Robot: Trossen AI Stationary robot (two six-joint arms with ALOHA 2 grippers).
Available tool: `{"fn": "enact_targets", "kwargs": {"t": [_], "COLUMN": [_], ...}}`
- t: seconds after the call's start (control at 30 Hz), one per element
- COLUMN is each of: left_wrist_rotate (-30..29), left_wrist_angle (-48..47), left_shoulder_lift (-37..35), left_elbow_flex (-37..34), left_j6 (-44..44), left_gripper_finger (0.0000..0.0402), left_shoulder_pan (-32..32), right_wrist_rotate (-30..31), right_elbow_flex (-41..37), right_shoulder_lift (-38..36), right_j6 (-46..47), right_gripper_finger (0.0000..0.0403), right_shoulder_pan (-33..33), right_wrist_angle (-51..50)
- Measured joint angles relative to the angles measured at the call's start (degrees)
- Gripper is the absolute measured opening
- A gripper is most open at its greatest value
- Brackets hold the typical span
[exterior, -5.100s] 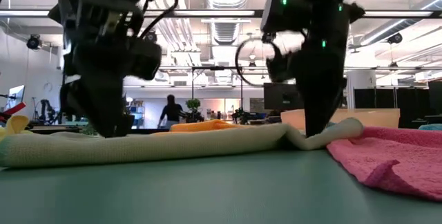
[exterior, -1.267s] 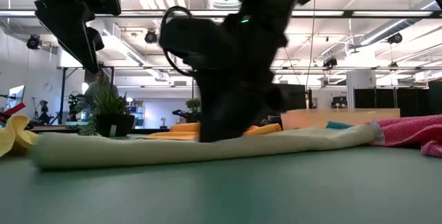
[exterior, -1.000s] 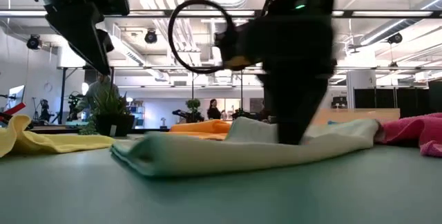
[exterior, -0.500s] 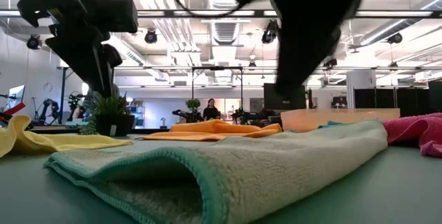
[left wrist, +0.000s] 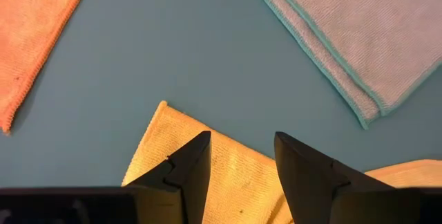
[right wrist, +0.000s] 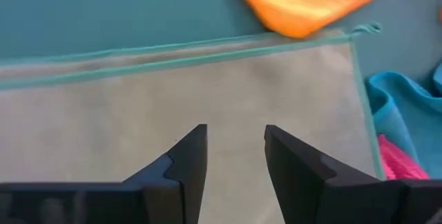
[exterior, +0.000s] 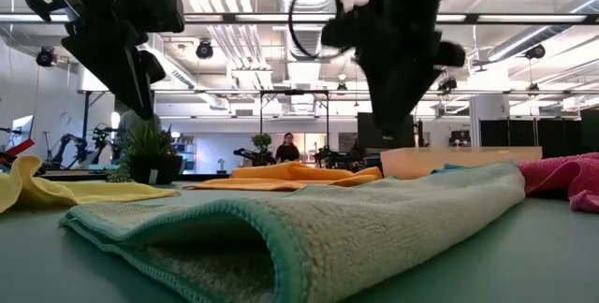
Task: Fold microfiber towels
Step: Fold the light green microfiber towel
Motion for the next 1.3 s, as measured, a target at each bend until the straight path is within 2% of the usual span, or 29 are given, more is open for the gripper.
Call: {"fn": "enact_targets", "kwargs": {"t": [0.23,0.8,1.07,1.3], "left_wrist_rotate": [0.1,0.1,0.1,0.1], "left_wrist_angle": [0.0,0.0,0.0,-0.1], "left_shoulder_lift": [-0.7,-0.7,-0.7,-0.7], "left_elbow_flex": [0.0,0.0,0.0,-0.2], "left_j6": [0.0,0.0,0.0,0.0], "left_gripper_finger": [0.0144,0.0144,0.0144,0.0144], "left_shoulder_pan": [0.0,0.0,0.0,0.0], "right_wrist_rotate": [-6.0,-7.5,-9.5,-11.4], "right_elbow_flex": [-5.0,-13.0,-13.7,-10.8], "right_shoulder_lift": [0.0,0.0,1.6,4.8], "right_j6": [-0.2,-1.9,-6.7,-8.5], "right_gripper_finger": [0.0137,0.0137,0.0137,0.0137], "right_shoulder_pan": [-5.0,-11.2,-12.2,-12.2], "right_wrist_angle": [0.6,11.4,20.2,20.5]}}
